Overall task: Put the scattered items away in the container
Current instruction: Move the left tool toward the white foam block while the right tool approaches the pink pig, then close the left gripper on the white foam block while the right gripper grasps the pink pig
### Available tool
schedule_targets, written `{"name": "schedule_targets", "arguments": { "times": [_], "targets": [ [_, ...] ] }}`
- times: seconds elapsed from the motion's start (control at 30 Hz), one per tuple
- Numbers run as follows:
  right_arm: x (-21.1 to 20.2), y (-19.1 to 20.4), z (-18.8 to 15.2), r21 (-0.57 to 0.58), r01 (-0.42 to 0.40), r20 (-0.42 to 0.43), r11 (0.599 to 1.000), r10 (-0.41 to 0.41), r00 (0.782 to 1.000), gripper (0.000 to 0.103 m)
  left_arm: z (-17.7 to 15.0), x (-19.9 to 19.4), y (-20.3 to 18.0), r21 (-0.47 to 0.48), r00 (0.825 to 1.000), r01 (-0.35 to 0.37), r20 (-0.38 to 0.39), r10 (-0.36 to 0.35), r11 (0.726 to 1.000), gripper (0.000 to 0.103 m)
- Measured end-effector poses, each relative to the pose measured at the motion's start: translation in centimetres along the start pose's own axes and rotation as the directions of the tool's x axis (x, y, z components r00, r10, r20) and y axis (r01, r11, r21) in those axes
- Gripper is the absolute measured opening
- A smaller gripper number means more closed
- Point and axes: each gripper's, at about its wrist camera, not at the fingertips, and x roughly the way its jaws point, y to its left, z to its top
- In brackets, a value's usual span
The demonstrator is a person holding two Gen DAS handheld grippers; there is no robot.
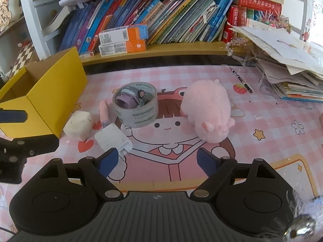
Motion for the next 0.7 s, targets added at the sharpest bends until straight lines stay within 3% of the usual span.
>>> {"name": "schedule_targets", "arguments": {
  "times": [0.17, 0.7],
  "targets": [
    [0.8, -0.1, 0.2, 0.003, -0.002, -0.009, 1.000, 0.002, 1.000, 0.075, 0.2, 1.1, 0.1, 0.002, 1.000, 0.009, -0.020, -0.009, 1.000, 0.072],
    [2.7, -3.3, 1.5, 0.039, 0.103, -0.003, 0.994, -0.103, 0.995, 0.074, 0.9, 5.6, -1.7, 0.049, 0.993, 0.088, -0.083, -0.084, 0.995, 0.073]
  ]
}}
